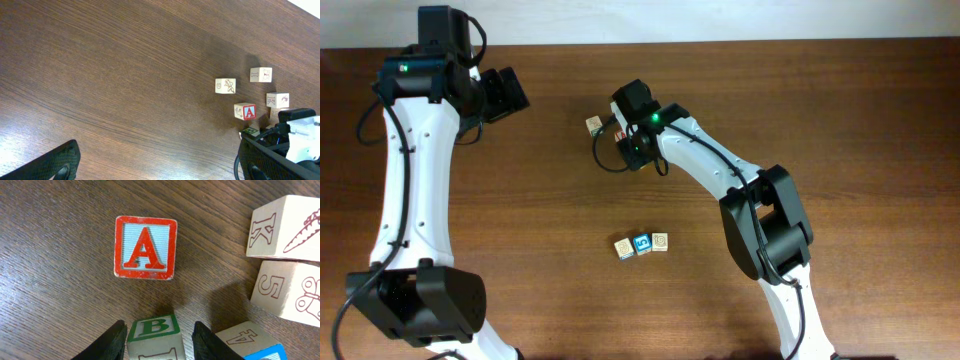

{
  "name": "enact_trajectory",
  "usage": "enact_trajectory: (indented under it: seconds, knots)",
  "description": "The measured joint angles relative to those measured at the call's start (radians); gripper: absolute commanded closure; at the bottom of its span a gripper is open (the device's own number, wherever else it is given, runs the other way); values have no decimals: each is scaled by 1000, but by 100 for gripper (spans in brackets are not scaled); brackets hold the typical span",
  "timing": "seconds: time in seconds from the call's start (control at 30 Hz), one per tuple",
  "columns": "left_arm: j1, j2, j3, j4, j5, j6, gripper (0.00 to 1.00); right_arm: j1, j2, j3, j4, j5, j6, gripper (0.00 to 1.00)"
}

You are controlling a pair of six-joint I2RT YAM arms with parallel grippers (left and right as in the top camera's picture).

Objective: Rotate 4 blocks

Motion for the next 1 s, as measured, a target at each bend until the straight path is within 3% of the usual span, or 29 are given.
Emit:
enact_trajectory:
  seconds: [0.07, 0.13, 0.23, 0.33, 0.5, 0.57, 0.67, 0.77, 0.87, 1.0]
  knots:
    - [0, 0, 0, 0, 0, 0, 1, 0, 0, 0, 0, 2, -3, 76]
    - [0, 0, 0, 0, 0, 0, 1, 0, 0, 6, -27, 5, 23, 79]
    - [0, 0, 0, 2, 0, 0, 1, 0, -3, 76, -281, 4, 168, 80]
    - [0, 0, 0, 0, 0, 0, 1, 0, -41, 260, -587, -6, 266, 80]
    - [0, 0, 0, 0, 0, 0, 1, 0, -102, 249, -803, -15, 342, 80]
    - [0, 0, 0, 0, 0, 0, 1, 0, -102, 168, -808, -17, 380, 84]
    - [0, 0, 0, 0, 0, 0, 1, 19, -109, 102, -789, -17, 419, 79]
    - [0, 0, 0, 0, 0, 0, 1, 74, -266, 38, -780, -17, 439, 75]
    - [0, 0, 0, 0, 0, 0, 1, 74, -517, -331, -493, -29, 483, 71]
    - [0, 0, -1, 2, 0, 0, 1, 72, -546, -647, -144, -81, 503, 67]
